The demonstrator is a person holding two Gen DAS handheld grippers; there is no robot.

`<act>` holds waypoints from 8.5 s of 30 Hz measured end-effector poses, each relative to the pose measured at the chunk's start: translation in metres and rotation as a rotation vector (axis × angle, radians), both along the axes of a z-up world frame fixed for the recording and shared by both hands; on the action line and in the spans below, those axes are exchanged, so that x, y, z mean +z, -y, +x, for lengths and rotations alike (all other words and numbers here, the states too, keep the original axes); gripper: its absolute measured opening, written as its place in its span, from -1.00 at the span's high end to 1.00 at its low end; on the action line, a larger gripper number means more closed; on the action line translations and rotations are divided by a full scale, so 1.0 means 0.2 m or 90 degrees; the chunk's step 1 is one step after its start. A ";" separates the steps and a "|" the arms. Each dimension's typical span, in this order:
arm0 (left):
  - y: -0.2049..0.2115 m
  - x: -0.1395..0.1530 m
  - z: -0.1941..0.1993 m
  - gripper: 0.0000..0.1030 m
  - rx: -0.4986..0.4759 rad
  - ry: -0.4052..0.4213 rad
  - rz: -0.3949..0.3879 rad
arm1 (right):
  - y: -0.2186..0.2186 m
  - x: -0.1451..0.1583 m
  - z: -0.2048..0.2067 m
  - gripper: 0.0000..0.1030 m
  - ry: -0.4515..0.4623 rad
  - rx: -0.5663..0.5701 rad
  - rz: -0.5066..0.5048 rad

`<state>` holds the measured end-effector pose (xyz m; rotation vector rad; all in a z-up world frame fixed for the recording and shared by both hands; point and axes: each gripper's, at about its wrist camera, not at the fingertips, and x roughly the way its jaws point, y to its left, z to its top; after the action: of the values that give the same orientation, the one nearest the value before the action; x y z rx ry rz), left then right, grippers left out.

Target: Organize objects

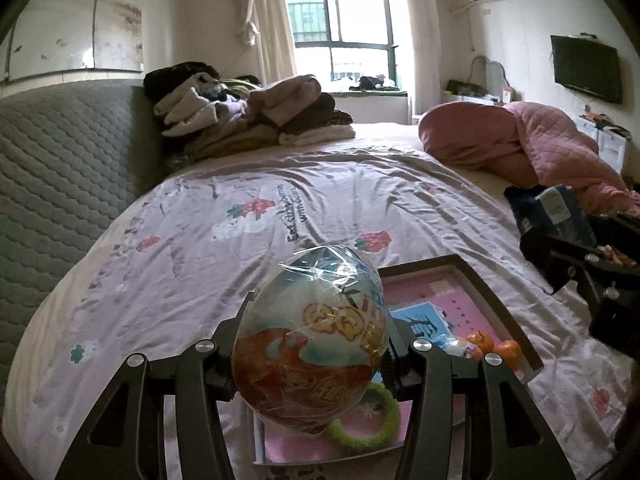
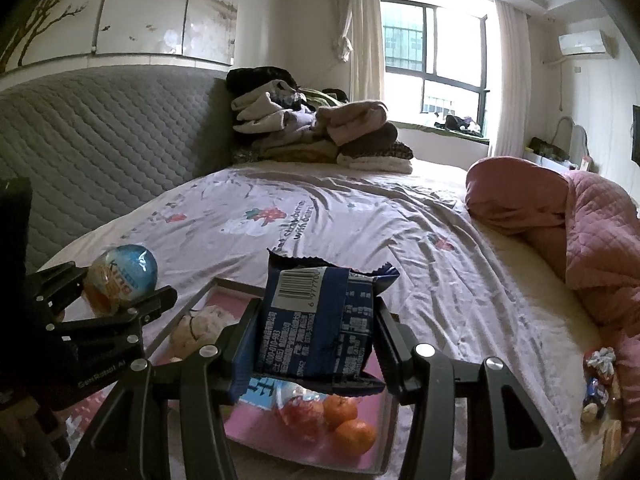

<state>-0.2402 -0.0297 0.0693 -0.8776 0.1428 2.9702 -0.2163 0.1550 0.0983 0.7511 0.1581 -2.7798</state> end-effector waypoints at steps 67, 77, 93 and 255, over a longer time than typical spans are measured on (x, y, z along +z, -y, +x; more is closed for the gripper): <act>-0.14 -0.50 -0.28 -0.04 -0.043 0.137 -0.027 | -0.05 -0.58 -0.54 -0.01 0.161 -0.023 0.068; -0.15 -0.52 -0.28 -0.04 -0.050 0.140 -0.027 | -0.06 -0.62 -0.55 -0.01 0.176 -0.027 0.074; -0.17 -0.57 -0.29 -0.04 -0.050 0.153 -0.036 | -0.08 -0.67 -0.59 -0.01 0.225 -0.025 0.055; -0.07 0.00 0.44 -0.46 0.025 0.032 0.026 | -0.09 0.01 0.33 -0.21 0.033 0.002 -0.023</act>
<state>-0.1531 -0.0161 0.0691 -0.9600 0.0629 2.9718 -0.1498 0.1738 0.1003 0.8130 0.0998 -2.7492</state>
